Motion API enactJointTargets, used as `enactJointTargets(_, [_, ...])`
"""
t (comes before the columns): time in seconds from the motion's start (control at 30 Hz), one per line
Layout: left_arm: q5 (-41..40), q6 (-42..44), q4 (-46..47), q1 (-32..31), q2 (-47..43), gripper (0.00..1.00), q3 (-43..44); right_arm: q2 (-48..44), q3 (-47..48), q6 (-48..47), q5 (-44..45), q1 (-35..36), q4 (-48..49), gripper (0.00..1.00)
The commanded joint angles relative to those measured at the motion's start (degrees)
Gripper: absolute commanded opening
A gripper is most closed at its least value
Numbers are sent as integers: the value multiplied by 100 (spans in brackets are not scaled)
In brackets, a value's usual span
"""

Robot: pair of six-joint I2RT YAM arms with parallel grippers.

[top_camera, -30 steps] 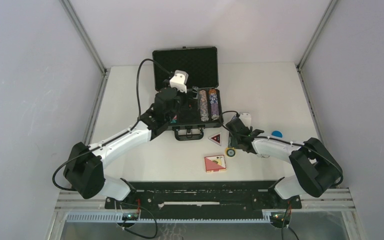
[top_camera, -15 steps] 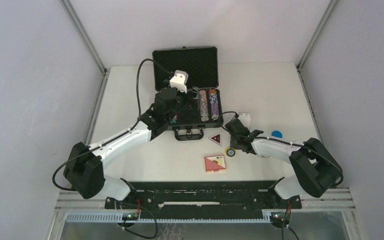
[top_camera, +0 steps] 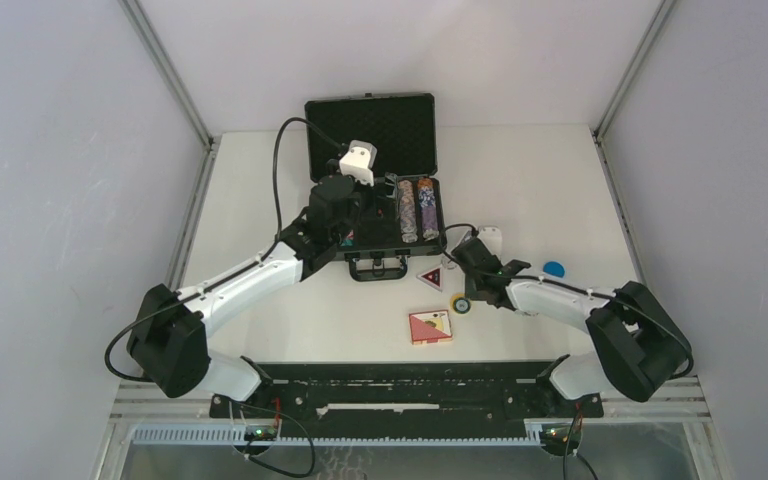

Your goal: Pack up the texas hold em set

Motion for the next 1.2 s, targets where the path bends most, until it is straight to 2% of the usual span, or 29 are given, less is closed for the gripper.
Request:
enactJointTargets(0.0, [18,-39,251,21,-18,100,-86,-288,222,-120,91,-23,-87,29])
enactJointTargets(0.07, [16,-36,252,24,-21,100,-91,-288,242,-131,100,-34,-73,36])
enactJointTargets(0.23, [7,-43,264,33,-18,100,-97,-529,236,-101,164,-271,-286,64])
enactJointTargets(0.37, [168,-109,295,41,89,100,7,-1307,74,94,135,-724,-565,79])
enactJointTargets(0.53, [715,-256,243,42,366,100,516,-2056,6,278,317,-961,-1058,82])
enactJointTargets(0.57, [834,-306,242,46,429,100,634,-2111,11,373,300,-965,-1186,95])
enactJointTargets(0.6, [983,-358,243,50,491,100,771,-2126,14,484,223,-968,-1303,99])
enactJointTargets(0.7, [1417,-620,261,122,610,100,1057,-2108,-3,1361,332,-965,-1823,100])
enactJointTargets(0.8, [1703,-959,545,279,549,100,888,-2303,-134,2197,937,-693,-2299,100])
enactJointTargets(1.03, [1127,-720,774,279,115,100,299,-3275,-310,3768,1504,-614,-3547,99])
enactJointTargets(1.17, [1121,-775,979,279,-88,100,34,-3758,-477,3813,1409,-871,-3649,96])
